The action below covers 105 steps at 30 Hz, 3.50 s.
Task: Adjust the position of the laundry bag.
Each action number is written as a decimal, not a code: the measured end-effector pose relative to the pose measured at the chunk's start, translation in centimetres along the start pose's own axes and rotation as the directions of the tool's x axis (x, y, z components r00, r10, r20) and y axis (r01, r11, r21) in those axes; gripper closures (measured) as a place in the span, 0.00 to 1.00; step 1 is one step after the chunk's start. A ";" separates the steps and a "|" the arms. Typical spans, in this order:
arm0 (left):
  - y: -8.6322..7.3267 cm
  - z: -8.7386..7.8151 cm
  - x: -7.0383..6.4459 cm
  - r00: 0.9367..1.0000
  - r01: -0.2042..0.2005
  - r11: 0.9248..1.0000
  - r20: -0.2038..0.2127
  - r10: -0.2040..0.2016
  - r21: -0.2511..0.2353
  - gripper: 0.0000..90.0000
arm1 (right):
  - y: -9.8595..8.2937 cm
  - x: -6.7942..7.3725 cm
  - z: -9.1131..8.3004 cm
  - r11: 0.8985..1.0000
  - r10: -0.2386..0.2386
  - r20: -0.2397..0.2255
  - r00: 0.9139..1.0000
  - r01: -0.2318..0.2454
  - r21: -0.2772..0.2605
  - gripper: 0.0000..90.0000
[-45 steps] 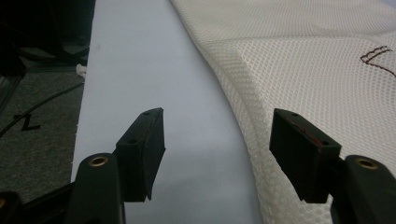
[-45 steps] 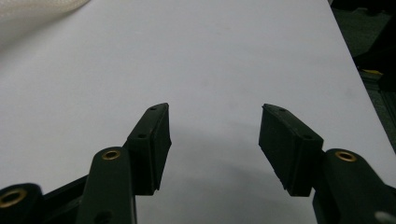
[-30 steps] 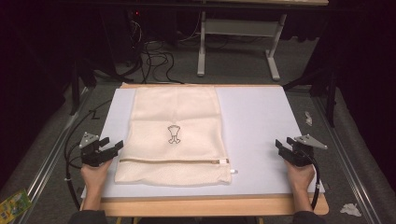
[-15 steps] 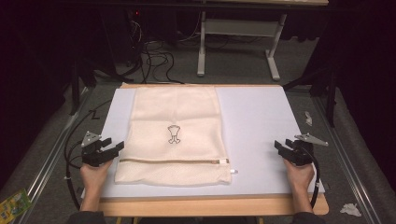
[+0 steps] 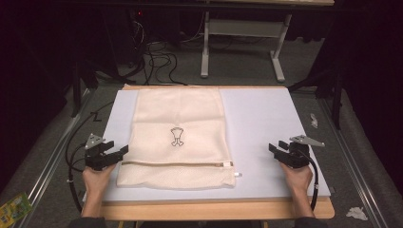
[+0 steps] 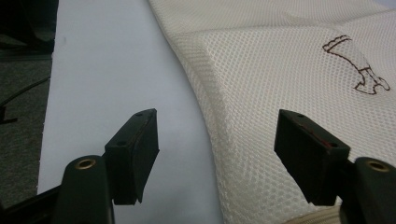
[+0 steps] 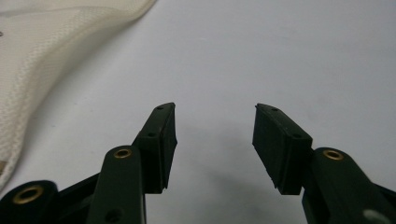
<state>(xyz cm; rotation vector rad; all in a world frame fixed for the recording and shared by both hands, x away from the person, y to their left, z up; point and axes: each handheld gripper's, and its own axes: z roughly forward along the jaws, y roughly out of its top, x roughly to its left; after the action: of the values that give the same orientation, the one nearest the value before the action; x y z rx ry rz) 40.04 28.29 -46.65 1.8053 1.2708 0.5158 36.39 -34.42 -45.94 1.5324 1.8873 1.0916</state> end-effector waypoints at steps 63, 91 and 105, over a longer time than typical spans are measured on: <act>1.0 2.6 -1.7 0.998 0.039 0.977 0.032 -0.047 0.211 0.42 | 2.7 12.9 7.4 0.958 -0.116 -0.311 0.943 0.189 0.216 0.60; 2.2 2.6 -1.9 0.997 0.017 0.981 0.074 -0.032 0.195 0.94 | 3.0 12.4 7.9 0.957 -0.113 -0.344 0.932 0.196 0.215 0.95; 2.7 3.0 -3.1 0.992 0.008 0.988 0.121 -0.027 0.155 0.93 | 3.3 10.6 6.8 0.970 -0.102 -0.312 0.945 0.164 0.180 0.95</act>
<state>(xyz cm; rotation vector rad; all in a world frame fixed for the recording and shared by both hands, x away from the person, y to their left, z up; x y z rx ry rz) 42.50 23.89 -45.67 1.9203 1.2701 0.2982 40.72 -22.17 -45.88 1.3770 2.3374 1.1522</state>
